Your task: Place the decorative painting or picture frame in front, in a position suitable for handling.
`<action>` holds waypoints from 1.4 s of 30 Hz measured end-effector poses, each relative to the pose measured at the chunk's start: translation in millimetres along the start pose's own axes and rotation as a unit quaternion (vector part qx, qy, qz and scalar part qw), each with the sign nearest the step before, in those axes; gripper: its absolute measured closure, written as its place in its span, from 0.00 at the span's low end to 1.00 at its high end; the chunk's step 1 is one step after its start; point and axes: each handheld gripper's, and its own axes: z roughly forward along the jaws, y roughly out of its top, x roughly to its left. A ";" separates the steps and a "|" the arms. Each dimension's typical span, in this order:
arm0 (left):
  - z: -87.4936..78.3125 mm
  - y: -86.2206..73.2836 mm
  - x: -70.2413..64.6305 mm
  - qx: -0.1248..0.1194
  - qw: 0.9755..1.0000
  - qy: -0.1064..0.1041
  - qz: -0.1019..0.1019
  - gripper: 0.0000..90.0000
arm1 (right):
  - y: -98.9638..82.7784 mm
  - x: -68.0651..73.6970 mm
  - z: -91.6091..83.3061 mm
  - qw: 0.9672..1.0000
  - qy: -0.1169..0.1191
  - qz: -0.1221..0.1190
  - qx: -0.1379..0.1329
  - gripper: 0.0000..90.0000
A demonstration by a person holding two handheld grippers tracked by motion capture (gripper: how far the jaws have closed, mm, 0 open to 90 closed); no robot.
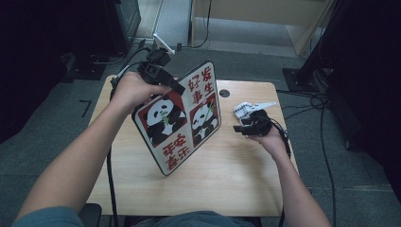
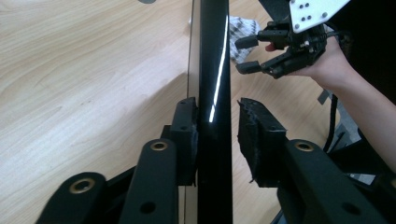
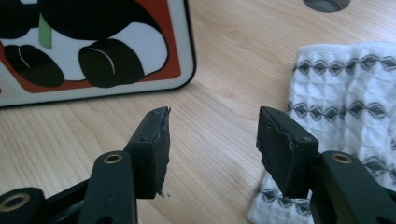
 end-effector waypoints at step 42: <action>-56.7 -101.3 13.7 -0.092 0.995 -0.006 -0.024 0.61 | 0.5 -71.0 14.9 0.994 -0.069 0.080 -0.005 0.54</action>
